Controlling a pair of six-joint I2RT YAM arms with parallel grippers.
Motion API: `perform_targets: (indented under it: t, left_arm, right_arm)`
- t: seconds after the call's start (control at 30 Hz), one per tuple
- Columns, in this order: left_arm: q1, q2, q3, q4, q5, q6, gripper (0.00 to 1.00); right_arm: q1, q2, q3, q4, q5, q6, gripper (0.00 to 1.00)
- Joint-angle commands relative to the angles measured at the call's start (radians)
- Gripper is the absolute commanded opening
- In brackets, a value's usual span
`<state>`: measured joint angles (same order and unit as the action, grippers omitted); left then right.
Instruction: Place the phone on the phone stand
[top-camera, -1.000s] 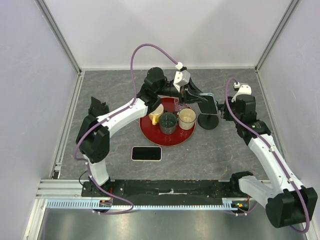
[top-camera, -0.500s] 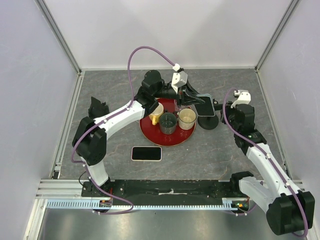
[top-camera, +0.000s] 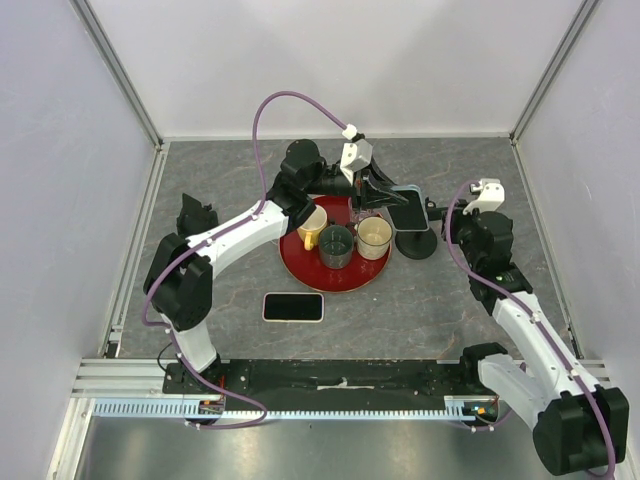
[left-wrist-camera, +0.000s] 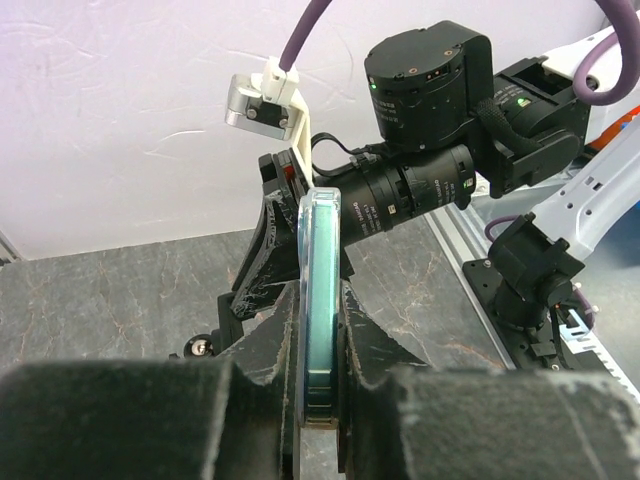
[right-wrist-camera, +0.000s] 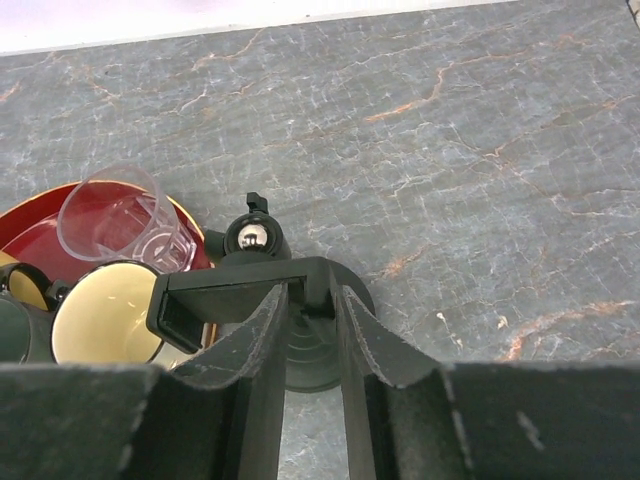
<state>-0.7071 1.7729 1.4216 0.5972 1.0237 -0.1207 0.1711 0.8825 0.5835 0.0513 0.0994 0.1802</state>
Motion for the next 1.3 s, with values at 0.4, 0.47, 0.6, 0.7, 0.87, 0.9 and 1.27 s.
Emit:
perform_targets:
  t: [0.4,0.47,0.6,0.7,0.87,0.9,1.27]
  left_arm:
    - [0.011,-0.029,0.052,0.079,0.079,-0.036,0.02]
    - [0.011,-0.014,0.071,0.079,0.107,-0.045,0.02]
    - [0.012,0.055,0.154,0.072,0.203,-0.071,0.02]
    - [0.015,0.080,0.181,0.099,0.226,-0.129,0.02]
    - [0.018,0.086,0.174,0.147,0.220,-0.157,0.02]
    - [0.018,0.085,0.169,0.142,0.216,-0.154,0.02]
    - [0.024,0.059,0.123,0.122,0.222,-0.112,0.02]
  right_arm:
    - [0.001,0.047,-0.025,0.124,-0.081,-0.036,0.00]
    - [0.001,0.052,-0.025,0.125,-0.084,-0.038,0.00]
    - [0.001,0.059,-0.021,0.121,-0.095,-0.039,0.00]
    - [0.001,0.056,-0.020,0.113,-0.096,-0.038,0.00]
    - [0.001,0.062,-0.014,0.078,-0.060,-0.024,0.19]
    - [0.001,0.055,-0.017,0.078,-0.058,-0.024,0.22]
    - [-0.001,0.049,-0.040,0.088,-0.014,-0.044,0.37]
